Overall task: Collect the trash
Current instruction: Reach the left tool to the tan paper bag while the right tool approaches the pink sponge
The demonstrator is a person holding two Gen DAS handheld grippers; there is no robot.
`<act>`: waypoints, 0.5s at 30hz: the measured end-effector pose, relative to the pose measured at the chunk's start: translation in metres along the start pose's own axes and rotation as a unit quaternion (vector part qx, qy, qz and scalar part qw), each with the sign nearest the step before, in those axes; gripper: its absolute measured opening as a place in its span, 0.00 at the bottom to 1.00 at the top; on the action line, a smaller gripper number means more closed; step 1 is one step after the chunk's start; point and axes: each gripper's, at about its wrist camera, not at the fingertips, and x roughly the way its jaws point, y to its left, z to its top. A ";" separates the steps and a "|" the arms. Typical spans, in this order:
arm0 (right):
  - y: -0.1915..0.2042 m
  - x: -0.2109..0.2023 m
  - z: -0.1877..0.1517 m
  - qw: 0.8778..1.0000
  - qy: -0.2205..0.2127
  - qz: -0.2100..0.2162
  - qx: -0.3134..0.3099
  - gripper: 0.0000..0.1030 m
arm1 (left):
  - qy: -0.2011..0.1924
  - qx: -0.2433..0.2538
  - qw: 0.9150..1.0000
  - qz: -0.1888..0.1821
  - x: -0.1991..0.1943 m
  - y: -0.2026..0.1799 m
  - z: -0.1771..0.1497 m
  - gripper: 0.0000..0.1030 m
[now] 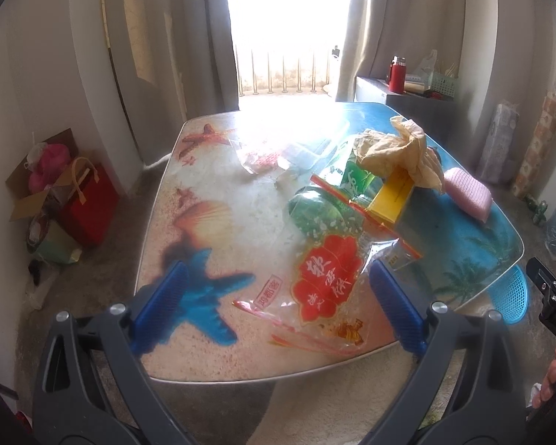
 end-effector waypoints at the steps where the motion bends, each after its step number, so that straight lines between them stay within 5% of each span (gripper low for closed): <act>1: -0.001 0.002 0.002 1.000 0.001 0.004 0.003 0.94 | -0.004 0.001 1.000 -0.008 0.001 0.001 0.005 0.92; 10: 0.004 0.023 0.022 1.000 -0.004 0.001 -0.001 0.94 | -0.022 -0.012 0.990 -0.138 0.027 0.005 0.056 0.92; 15: 0.001 0.034 0.035 1.000 -0.008 0.022 0.006 0.94 | -0.034 -0.022 0.990 -0.138 0.045 0.008 0.092 0.92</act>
